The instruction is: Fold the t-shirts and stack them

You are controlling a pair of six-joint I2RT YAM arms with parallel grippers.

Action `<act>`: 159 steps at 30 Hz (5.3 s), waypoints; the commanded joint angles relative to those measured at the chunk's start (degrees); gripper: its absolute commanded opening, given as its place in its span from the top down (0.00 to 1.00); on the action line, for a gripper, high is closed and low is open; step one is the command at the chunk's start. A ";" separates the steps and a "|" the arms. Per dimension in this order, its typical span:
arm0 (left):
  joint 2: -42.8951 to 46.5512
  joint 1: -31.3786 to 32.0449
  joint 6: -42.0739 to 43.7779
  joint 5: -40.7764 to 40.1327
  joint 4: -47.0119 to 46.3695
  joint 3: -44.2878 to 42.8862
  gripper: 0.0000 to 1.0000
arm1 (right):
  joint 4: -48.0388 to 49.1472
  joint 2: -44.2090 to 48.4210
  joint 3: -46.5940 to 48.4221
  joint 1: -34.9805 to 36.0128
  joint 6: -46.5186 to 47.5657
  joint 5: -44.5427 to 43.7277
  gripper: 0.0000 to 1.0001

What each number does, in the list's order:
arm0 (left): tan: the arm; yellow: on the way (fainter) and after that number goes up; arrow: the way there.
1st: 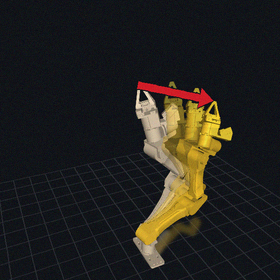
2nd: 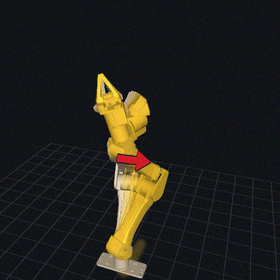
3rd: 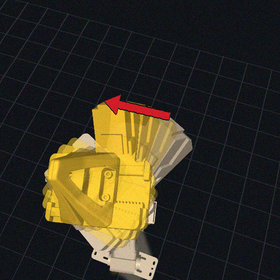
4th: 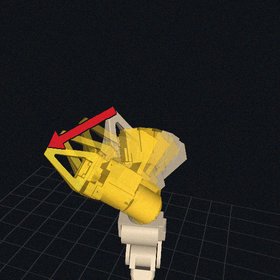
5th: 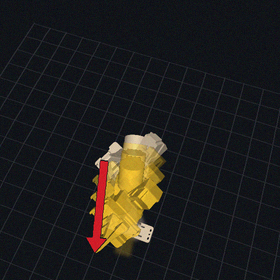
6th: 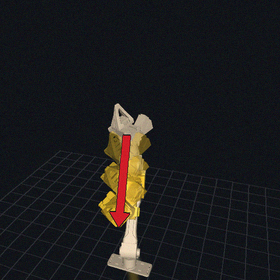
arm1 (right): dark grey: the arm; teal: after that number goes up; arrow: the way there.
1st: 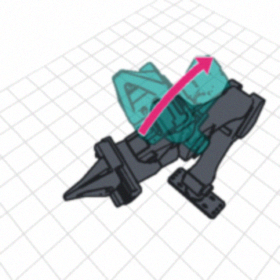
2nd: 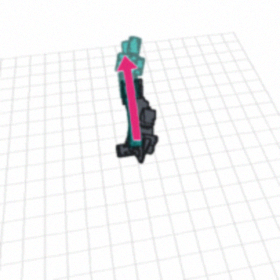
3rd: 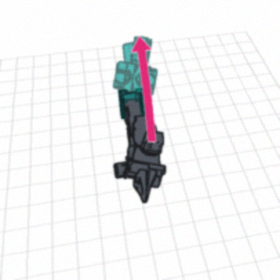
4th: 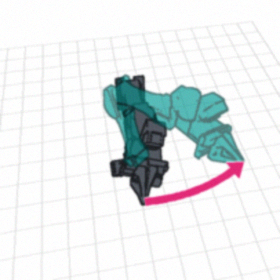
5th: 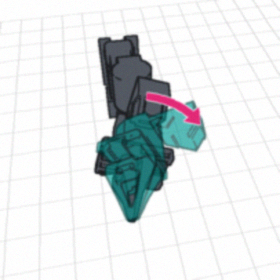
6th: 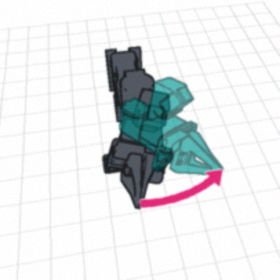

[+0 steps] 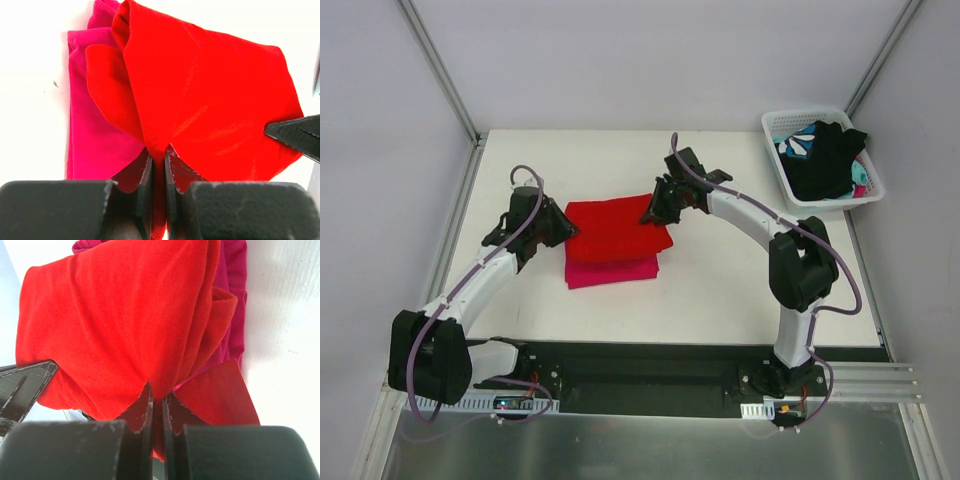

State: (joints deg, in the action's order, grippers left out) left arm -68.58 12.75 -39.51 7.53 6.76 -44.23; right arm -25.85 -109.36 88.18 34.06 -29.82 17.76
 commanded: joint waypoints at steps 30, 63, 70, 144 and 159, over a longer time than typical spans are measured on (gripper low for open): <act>-4.73 -3.79 2.24 1.70 -3.33 -2.29 1.00 | -3.60 -4.81 8.51 -0.31 1.00 -0.09 0.99; -5.07 -4.93 -0.40 3.46 -10.63 11.26 1.00 | 0.44 -5.69 -1.08 2.67 1.35 0.79 0.99; -5.43 -4.93 -0.84 3.72 -14.23 14.96 0.77 | 2.99 -5.16 -4.77 3.20 1.61 0.70 0.82; 5.38 4.39 -6.37 3.37 -7.03 14.96 0.08 | 0.54 1.52 -13.91 8.83 3.54 -3.43 0.99; -4.27 21.69 -3.82 -11.04 5.45 -11.13 0.11 | -25.03 26.99 -9.52 1.98 8.55 -33.82 0.63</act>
State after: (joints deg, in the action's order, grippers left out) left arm -68.31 32.01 -43.70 1.52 8.86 -51.99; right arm -39.55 -93.38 76.29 40.07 -23.27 -1.21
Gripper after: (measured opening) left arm 0.898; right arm 0.298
